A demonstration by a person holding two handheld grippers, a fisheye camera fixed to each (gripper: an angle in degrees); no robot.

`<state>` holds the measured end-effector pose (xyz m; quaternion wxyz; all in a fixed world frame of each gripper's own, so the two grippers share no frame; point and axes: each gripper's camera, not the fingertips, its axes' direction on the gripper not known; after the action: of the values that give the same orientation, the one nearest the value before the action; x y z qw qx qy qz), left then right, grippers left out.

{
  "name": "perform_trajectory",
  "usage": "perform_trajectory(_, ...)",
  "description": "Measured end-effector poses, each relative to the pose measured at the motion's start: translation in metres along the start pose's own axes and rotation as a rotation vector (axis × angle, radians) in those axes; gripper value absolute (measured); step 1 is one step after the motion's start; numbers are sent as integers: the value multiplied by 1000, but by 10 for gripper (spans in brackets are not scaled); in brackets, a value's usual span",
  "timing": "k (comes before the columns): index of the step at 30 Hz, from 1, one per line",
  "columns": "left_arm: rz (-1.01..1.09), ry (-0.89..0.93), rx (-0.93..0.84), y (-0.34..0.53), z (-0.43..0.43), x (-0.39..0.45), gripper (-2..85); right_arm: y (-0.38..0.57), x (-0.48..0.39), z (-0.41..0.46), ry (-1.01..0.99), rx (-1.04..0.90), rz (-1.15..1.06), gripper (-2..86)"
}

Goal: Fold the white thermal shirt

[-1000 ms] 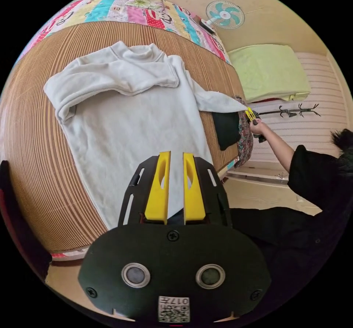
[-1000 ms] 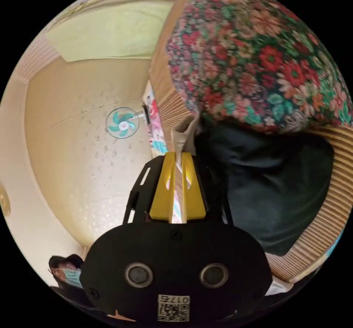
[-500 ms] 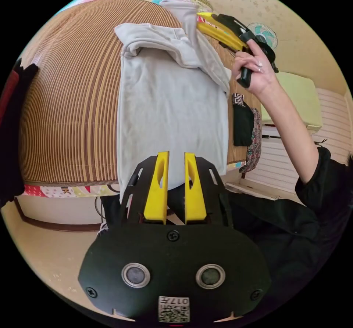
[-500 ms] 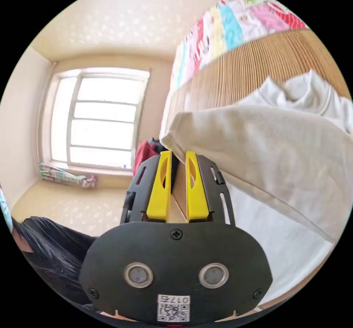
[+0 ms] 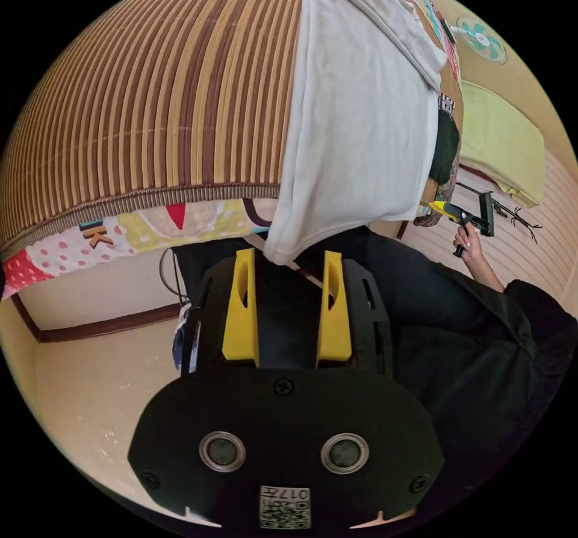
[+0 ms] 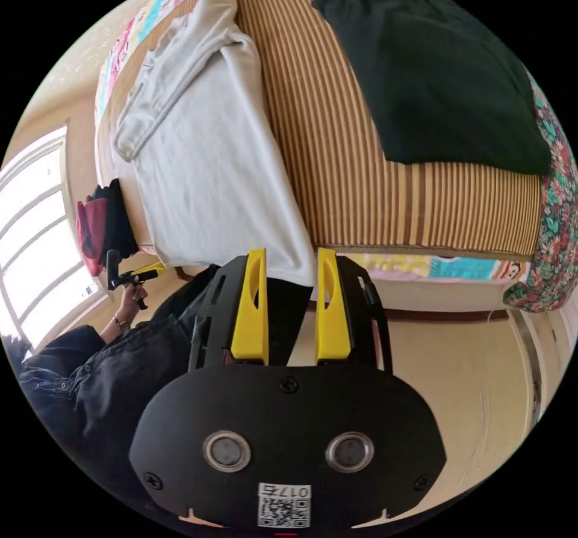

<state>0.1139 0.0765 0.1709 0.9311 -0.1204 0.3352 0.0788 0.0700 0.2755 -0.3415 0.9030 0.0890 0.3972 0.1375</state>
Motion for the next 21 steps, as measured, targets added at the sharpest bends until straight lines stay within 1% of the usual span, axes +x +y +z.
perform_trajectory(2, 23, 41, -3, -10, -4, -5, 137, -1, 5, 13, -48, -23, -18, 130)
perform_trajectory(4, -13, 105, -31, -21, -9, -18, 107, -12, 9, 43, -101, -120, 4, 124)
perform_trajectory(5, -31, 109, -42, -22, -11, -22, 98, -14, 9, 50, -96, -139, 5, 122)
perform_trajectory(6, -56, 122, -65, -23, -14, -31, 66, -18, 7, 61, -65, -168, -2, 106)
perform_trajectory(8, -46, 229, -60, -17, -25, -42, 45, -18, 4, 69, -36, -205, -42, 71)
perform_trajectory(11, -7, 466, 1, 11, -57, -53, 40, 1, 11, 50, -142, -148, -79, 46)
perform_trajectory(13, -21, 723, 72, 47, -79, -61, 40, 33, 23, 20, -349, -92, -108, 40)
perform_trajectory(17, -87, 930, 157, 104, -90, -65, 40, 93, 41, -14, -634, -21, -118, 36)
perform_trajectory(18, -148, 1049, 209, 119, -88, -70, 40, 107, 45, -22, -768, 28, -120, 34)
perform_trajectory(19, -192, 1178, 282, 129, -87, -72, 40, 117, 45, -34, -936, 121, -161, 33)
perform_trajectory(21, -182, 1289, 391, 128, -97, -64, 40, 114, 35, -50, -1079, 235, -236, 30)
